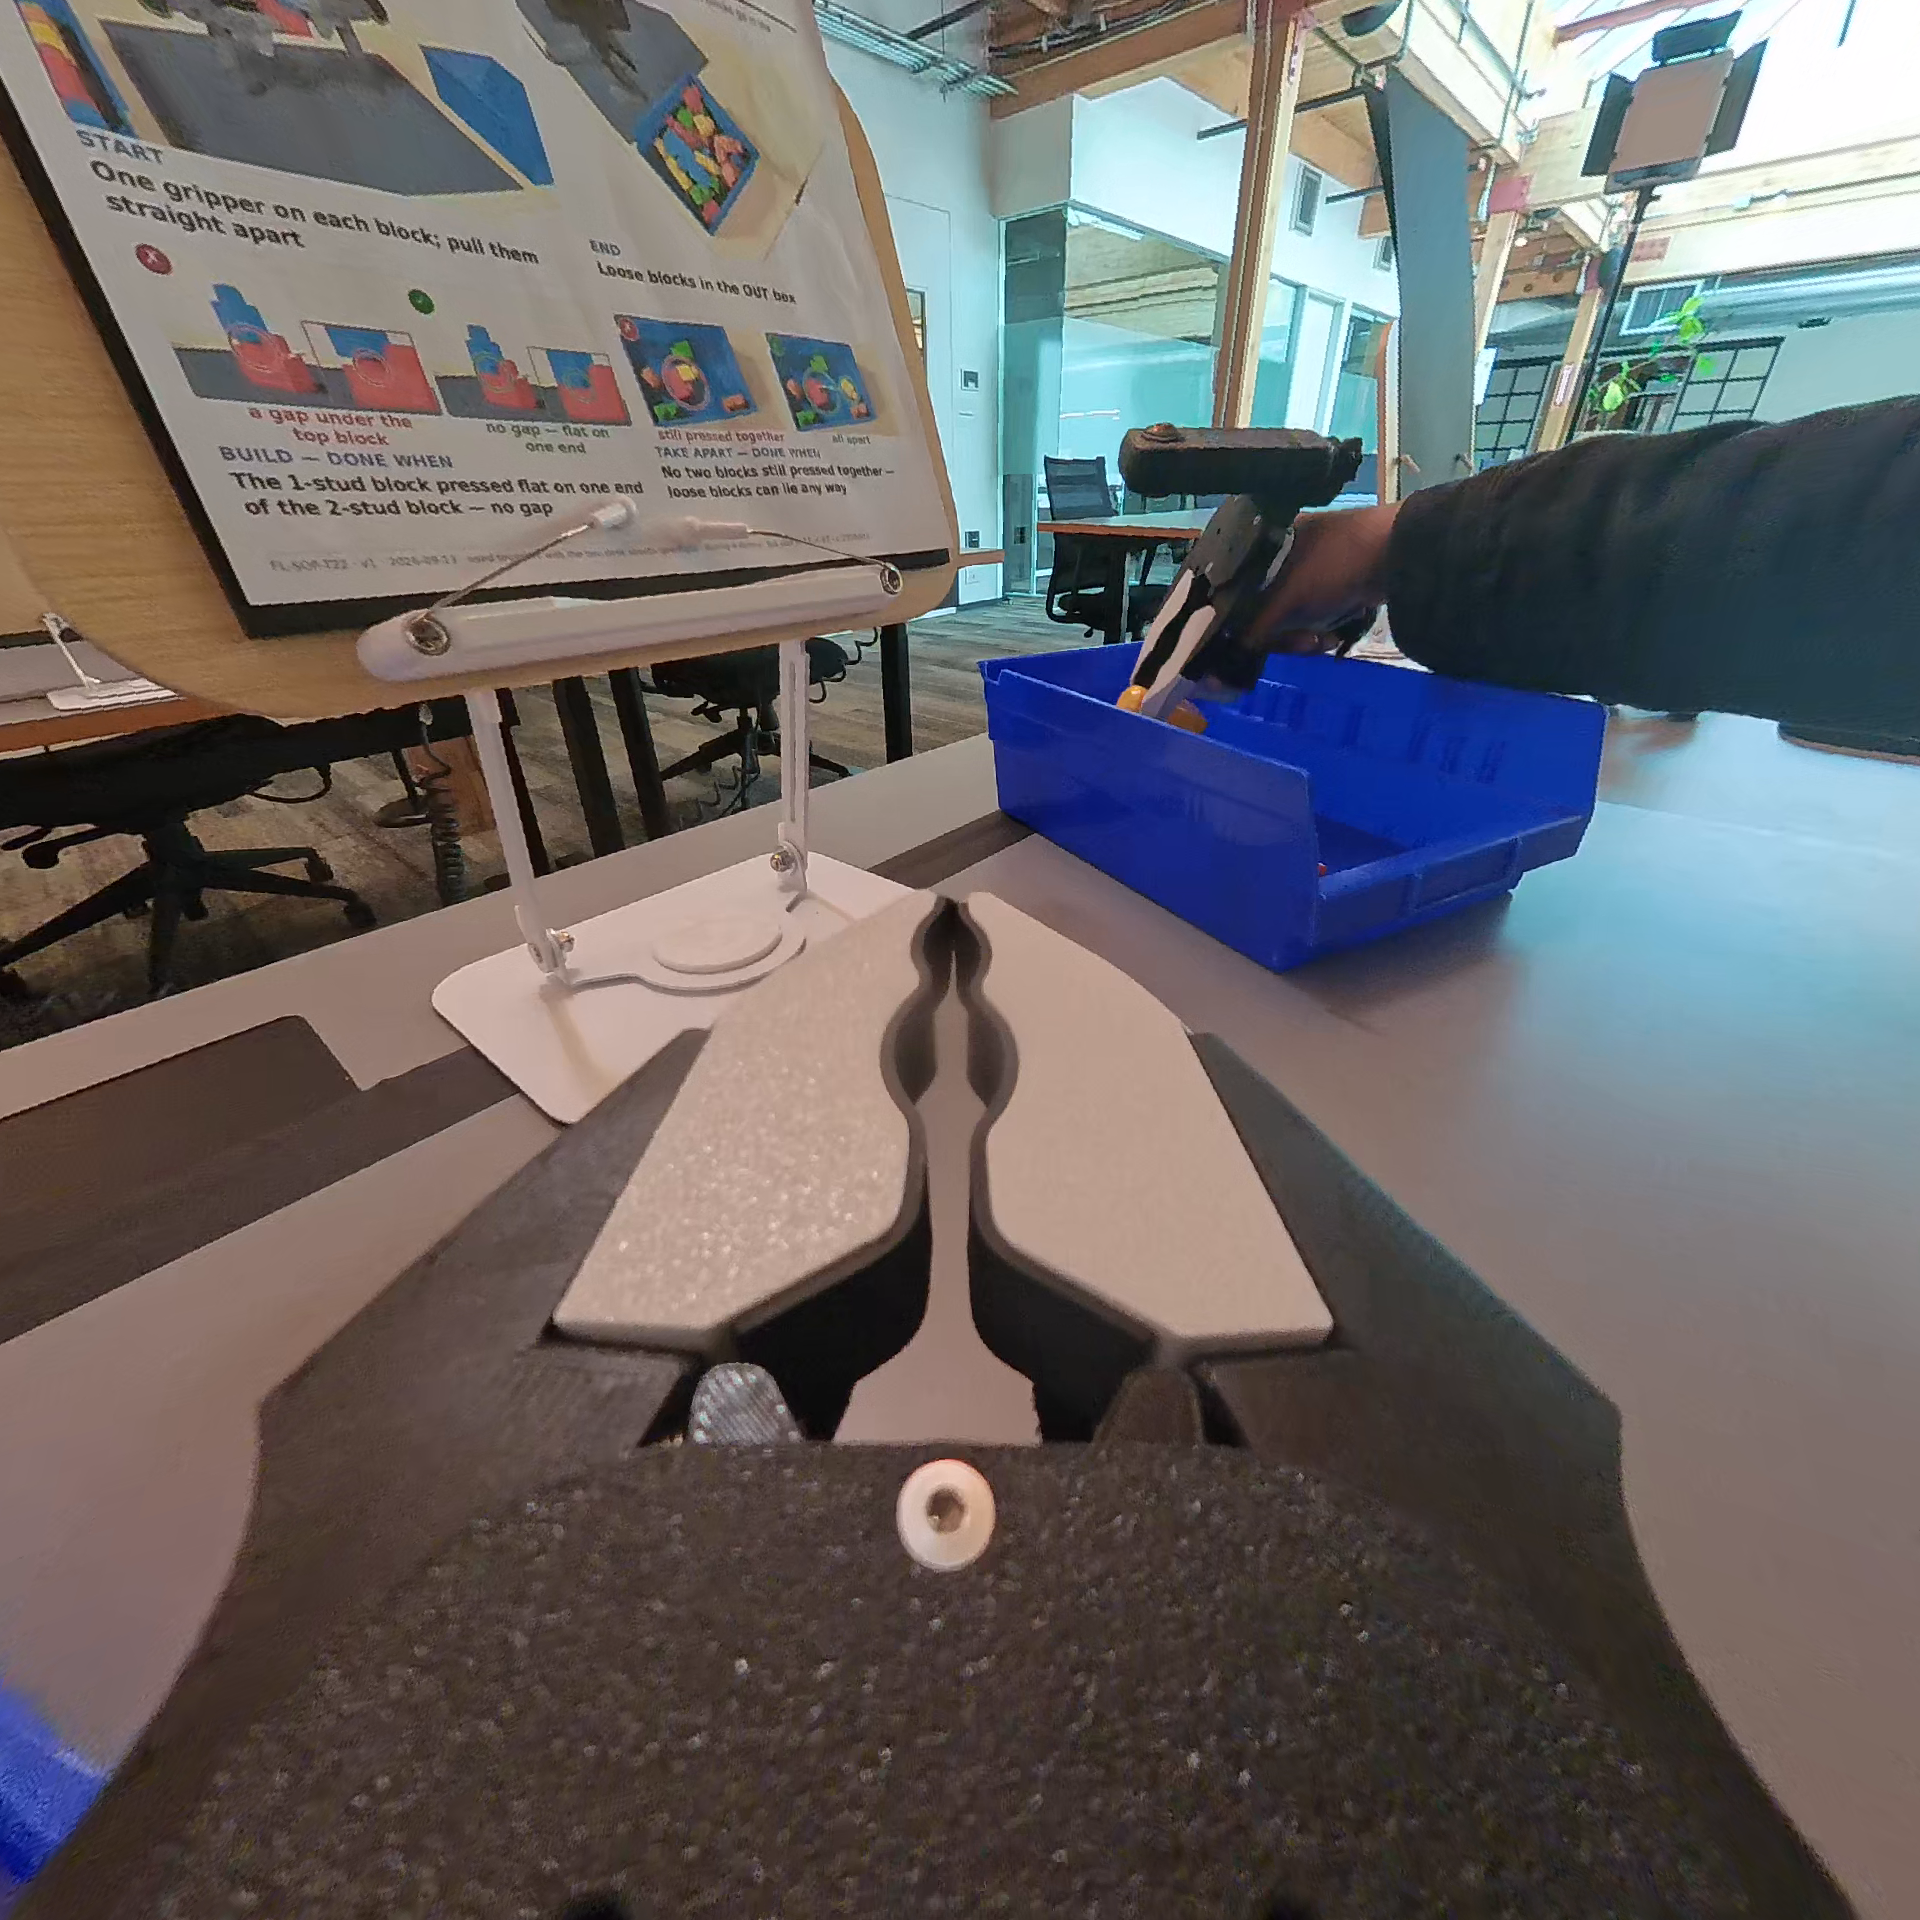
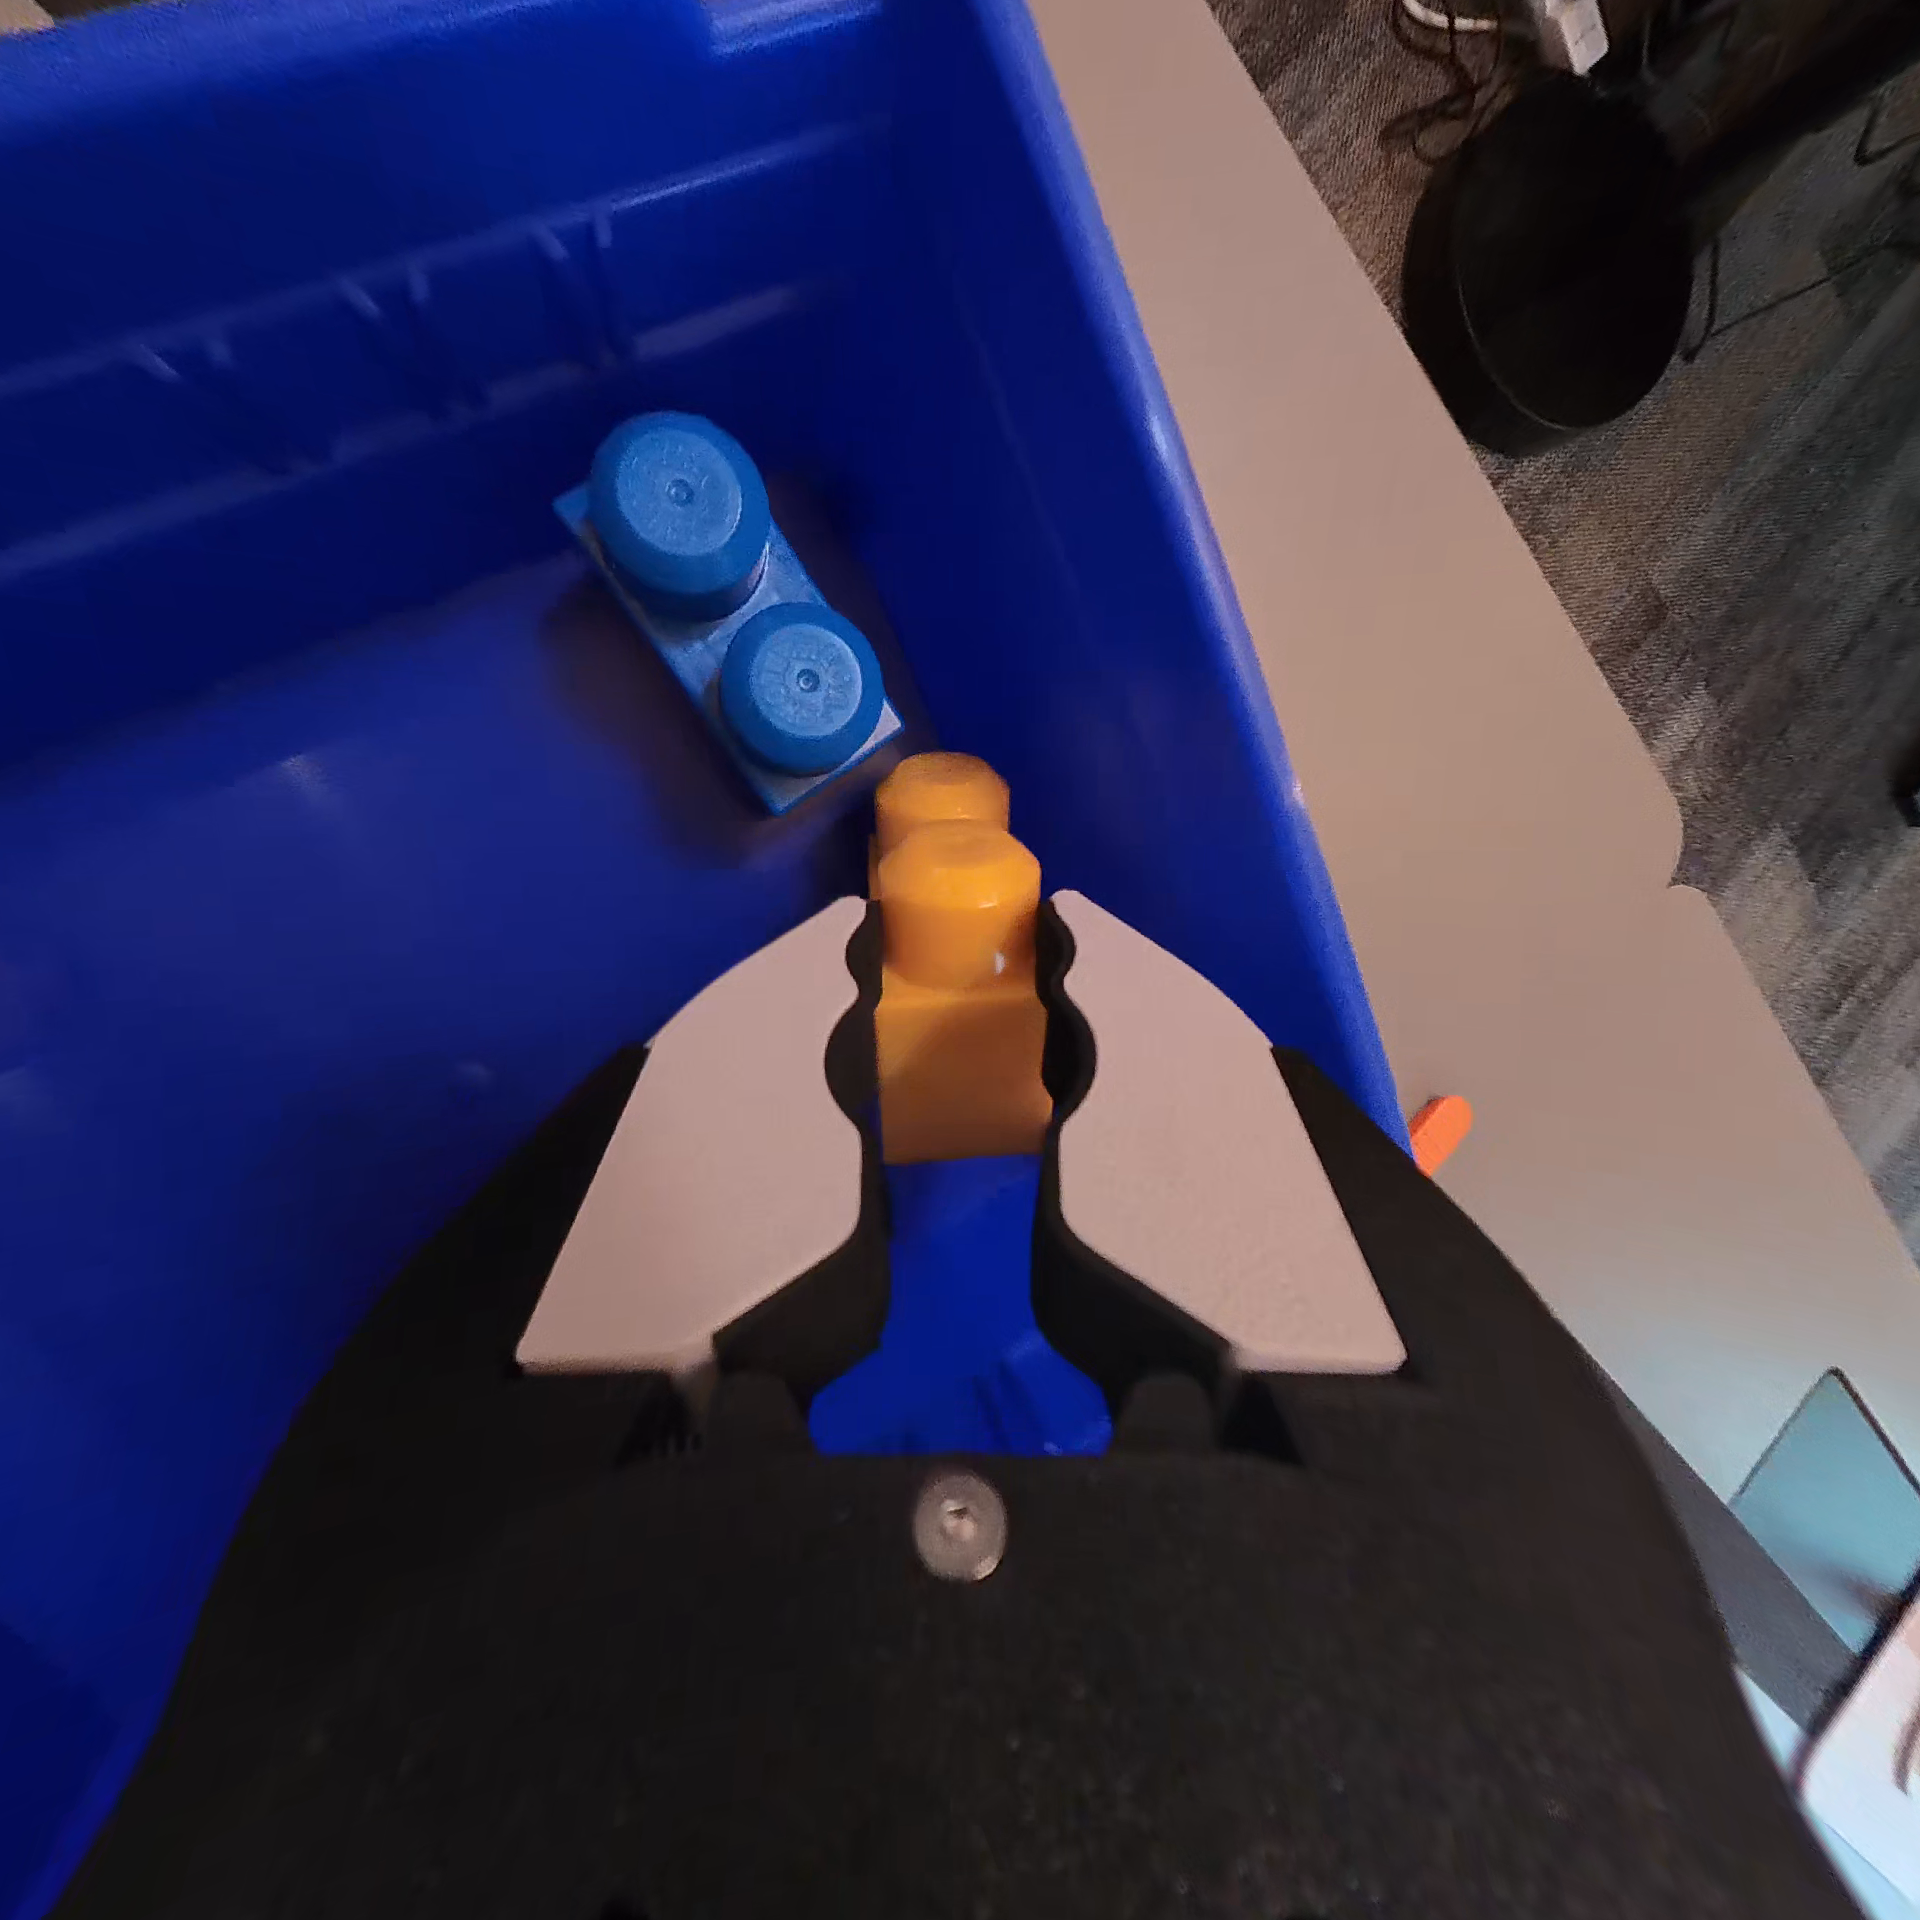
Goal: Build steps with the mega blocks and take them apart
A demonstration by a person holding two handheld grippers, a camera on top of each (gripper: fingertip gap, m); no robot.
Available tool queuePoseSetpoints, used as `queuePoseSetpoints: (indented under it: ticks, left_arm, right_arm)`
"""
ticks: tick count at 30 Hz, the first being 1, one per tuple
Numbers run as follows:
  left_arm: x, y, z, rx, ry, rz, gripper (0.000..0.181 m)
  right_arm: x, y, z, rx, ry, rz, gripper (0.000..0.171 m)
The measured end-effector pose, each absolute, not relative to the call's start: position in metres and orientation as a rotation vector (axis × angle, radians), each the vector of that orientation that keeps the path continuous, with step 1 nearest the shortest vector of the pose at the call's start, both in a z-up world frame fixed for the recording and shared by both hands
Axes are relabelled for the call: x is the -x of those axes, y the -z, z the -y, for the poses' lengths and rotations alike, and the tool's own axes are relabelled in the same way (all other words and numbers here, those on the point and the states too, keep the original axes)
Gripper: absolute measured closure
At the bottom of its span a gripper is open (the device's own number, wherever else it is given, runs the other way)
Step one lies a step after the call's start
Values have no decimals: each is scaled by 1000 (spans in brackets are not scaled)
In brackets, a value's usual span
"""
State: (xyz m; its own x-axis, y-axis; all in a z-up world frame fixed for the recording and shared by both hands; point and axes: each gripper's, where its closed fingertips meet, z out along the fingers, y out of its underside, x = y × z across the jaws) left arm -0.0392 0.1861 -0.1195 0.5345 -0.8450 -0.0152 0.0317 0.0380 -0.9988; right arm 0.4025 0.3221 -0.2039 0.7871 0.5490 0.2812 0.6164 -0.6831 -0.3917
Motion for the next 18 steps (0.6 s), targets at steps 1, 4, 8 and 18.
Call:
queuePoseSetpoints:
  ticks: [1,4,8,18]
  left_arm:
    - [39,120,-186,1376,786,-775,181]
    - [38,121,-185,1376,784,-782,181]
    - [36,122,-184,1378,785,-791,181]
    - [33,125,-182,1381,780,-819,181]
  right_arm:
    - [-402,204,-321,2512,201,879,143]
    - [-403,204,-319,2525,199,871,143]
    - [-402,199,-321,2503,169,829,143]
    - [-398,195,-328,2460,149,648,143]
